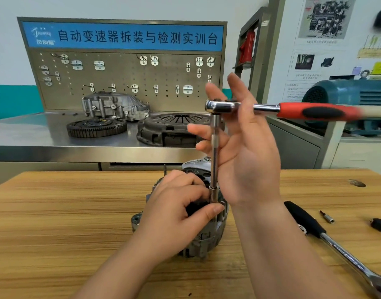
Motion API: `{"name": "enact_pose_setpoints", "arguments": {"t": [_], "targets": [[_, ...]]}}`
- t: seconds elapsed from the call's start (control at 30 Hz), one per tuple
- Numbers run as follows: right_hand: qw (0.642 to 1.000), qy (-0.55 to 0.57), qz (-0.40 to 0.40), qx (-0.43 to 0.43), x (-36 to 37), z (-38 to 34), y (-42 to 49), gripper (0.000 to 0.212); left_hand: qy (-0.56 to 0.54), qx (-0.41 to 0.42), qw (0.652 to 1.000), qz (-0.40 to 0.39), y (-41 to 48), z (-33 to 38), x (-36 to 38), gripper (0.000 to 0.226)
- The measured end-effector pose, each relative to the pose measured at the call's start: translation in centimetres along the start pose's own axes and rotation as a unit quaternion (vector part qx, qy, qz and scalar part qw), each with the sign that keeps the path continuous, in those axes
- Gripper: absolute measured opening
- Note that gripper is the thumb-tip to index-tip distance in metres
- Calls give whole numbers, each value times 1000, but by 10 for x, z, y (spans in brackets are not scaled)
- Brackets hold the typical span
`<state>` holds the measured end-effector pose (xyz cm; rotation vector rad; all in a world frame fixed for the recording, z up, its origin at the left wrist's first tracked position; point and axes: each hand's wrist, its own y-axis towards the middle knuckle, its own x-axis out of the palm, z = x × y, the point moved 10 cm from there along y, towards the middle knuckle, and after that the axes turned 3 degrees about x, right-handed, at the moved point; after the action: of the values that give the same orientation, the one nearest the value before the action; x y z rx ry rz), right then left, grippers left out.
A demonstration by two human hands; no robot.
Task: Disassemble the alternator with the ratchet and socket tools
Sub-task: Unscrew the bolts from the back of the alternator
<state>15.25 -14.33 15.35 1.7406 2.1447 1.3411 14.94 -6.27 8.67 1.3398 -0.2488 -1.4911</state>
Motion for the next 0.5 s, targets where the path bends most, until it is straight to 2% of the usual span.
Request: {"name": "enact_pose_setpoints", "arguments": {"t": [0.07, 0.13, 0.27, 0.33, 0.4, 0.43, 0.5], "targets": [[996, 49, -10, 68, -3, 11, 1, 40, -5, 9, 1000, -7, 0, 1, 1, 16], [993, 67, -13, 96, -4, 16, 1, 44, -14, 11, 1000, -17, 0, 1, 1, 10], [1000, -3, 22, -5, -12, -1, 1, 26, -8, 3, 1000, -19, 0, -2, 1, 22], [990, -112, 35, -76, -14, -18, -2, 20, -4, -1, 1000, -10, 0, -2, 0, 24], [968, -222, 23, -111, -7, -26, -4, 14, -2, -3, 1000, -6, 0, -1, 0, 24], [971, -212, 12, -113, -3, -25, -5, 16, 0, -5, 1000, -7, 0, -2, 1, 23], [990, -112, -2, -87, -1, -18, -4, 23, 1, -6, 1000, -7, 0, -2, 1, 22]]}}
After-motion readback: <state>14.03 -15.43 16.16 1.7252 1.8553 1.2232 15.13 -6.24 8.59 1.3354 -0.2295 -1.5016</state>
